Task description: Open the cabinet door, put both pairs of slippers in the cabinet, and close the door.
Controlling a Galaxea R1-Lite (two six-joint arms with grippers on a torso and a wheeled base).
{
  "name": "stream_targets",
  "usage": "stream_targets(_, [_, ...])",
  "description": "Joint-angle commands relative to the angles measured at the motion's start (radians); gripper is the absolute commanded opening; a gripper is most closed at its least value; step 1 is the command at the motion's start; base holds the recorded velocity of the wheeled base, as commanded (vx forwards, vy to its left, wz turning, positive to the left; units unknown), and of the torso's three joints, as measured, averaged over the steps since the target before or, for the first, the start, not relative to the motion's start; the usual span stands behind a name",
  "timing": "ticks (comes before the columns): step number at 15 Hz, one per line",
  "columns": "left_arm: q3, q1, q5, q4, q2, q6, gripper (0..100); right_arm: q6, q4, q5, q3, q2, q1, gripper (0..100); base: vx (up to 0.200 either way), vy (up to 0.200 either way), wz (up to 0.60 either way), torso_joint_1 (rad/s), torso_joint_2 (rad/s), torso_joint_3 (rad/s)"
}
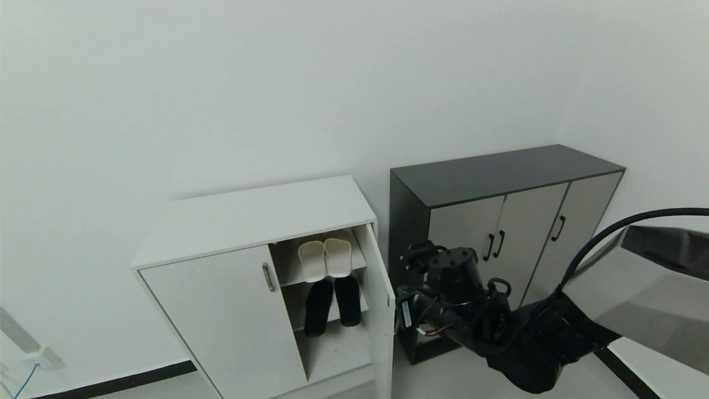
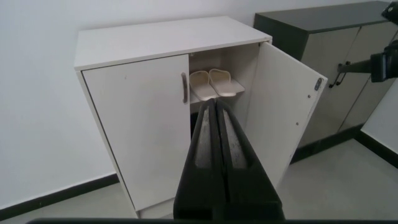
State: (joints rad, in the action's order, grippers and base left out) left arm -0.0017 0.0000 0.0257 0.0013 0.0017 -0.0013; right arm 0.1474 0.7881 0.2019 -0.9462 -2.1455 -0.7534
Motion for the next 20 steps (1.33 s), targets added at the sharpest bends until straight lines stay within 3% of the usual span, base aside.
stream_targets(1, [0.0, 0.0, -0.001, 0.0, 0.0, 0.0, 0, -0.006, 0.0, 0.002, 0.015, 0.055, 0.005, 0, 0.0, 0.0, 0.6, 0.007, 0.0, 0.007])
stream_targets(6, [0.0, 0.0, 0.0, 0.0, 0.0, 0.0, 0, -0.008, 0.0, -0.004, 0.018, 0.052, 0.014, 0, 0.0, 0.0, 0.6, -0.003, 0.0, 0.002])
stream_targets(13, [0.0, 0.0, 0.0, 0.0, 0.0, 0.0, 0, -0.039, -0.007, -0.009, 0.026, 0.047, 0.054, 0, 0.0, 0.0, 0.0, 0.0, 0.0, 0.0])
stream_targets(20, [0.0, 0.0, -0.001, 0.0, 0.0, -0.002, 0, -0.129, -0.009, 0.007, -0.003, 0.003, 0.192, 0, 0.0, 0.0, 0.0, 0.0, 0.0, 0.0])
